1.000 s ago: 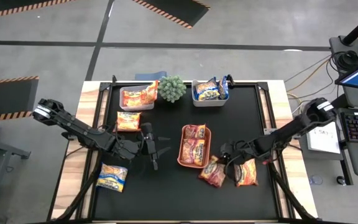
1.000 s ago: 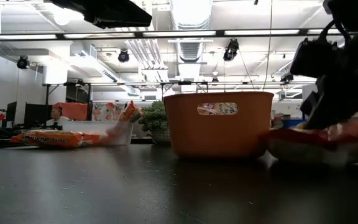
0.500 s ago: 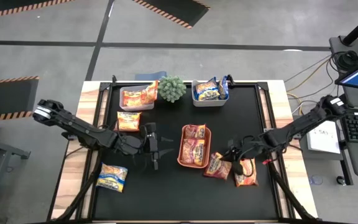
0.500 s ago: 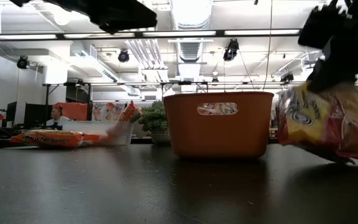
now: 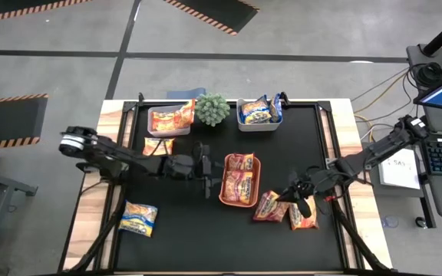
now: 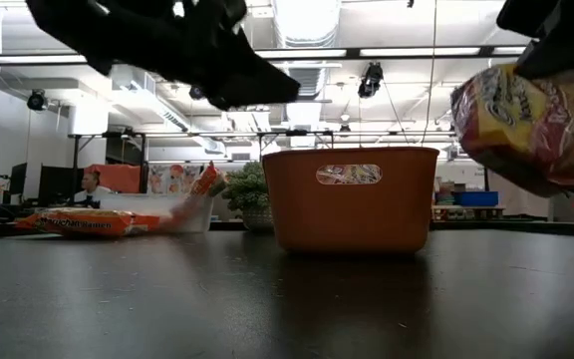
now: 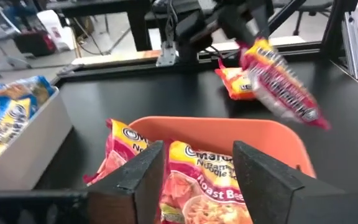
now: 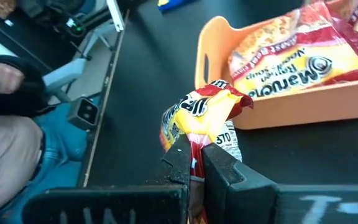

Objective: Sort Maruchan noodles
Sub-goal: Put the red noodle pack into the orange bin

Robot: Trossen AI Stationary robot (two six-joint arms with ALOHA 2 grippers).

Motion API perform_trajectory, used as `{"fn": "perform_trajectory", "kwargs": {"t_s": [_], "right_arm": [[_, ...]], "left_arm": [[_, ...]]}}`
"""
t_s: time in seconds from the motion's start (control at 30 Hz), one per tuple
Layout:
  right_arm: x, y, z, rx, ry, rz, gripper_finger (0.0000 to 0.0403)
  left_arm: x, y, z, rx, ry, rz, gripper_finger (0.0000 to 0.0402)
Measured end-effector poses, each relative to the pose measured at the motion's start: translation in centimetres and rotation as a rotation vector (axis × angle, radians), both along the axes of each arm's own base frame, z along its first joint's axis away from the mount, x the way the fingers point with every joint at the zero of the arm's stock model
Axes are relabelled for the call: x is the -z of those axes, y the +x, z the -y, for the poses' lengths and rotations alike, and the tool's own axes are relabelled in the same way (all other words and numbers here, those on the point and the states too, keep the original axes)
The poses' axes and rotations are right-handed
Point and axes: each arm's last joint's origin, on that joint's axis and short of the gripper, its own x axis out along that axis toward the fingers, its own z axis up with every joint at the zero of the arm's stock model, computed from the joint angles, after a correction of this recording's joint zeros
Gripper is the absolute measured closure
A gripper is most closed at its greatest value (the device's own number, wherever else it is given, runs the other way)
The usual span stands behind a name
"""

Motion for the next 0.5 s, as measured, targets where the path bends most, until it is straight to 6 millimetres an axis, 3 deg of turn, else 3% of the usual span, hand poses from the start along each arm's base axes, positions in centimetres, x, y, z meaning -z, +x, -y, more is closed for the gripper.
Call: {"fn": "perform_trajectory", "kwargs": {"t_s": [0.2, 0.5], "right_arm": [[-0.9, 0.0, -0.1, -0.012, 0.034, 0.073, 0.0394], [-1.5, 0.2, -0.2, -0.016, 0.053, 0.125, 0.0394]], "left_arm": [[2.2, 1.4, -1.9, 0.007, -0.011, -0.012, 0.0201], [5.4, 2.3, -4.3, 0.004, -0.058, -0.066, 0.0209]]}}
